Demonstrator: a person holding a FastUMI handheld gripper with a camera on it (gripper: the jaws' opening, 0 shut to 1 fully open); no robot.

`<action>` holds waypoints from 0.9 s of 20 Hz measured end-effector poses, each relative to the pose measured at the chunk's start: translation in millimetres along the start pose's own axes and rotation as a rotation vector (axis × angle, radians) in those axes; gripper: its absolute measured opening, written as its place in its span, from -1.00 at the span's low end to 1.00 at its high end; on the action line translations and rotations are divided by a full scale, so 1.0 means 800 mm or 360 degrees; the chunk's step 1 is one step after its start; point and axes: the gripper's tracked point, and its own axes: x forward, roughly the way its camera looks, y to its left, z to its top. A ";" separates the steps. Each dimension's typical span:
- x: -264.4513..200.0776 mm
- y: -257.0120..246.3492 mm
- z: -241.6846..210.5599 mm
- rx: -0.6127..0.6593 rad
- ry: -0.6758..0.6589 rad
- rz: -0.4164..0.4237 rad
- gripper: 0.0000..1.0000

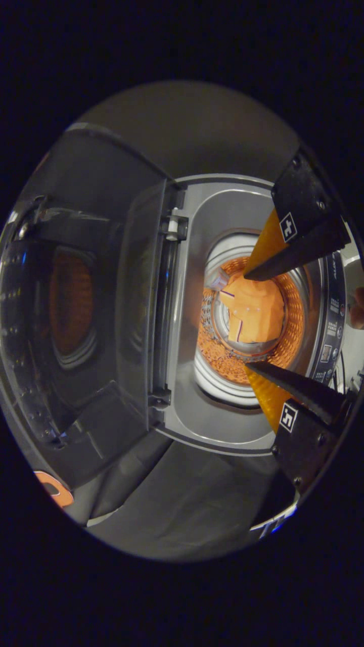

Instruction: Put the clothes into the washing machine and then close the washing machine lid.

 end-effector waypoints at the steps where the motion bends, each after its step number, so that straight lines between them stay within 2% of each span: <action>1: -0.008 0.000 0.005 -0.0005 -0.0016 -0.0003 0.99; 18: -0.204 0.014 0.136 0.0018 -0.0387 -0.0001 0.99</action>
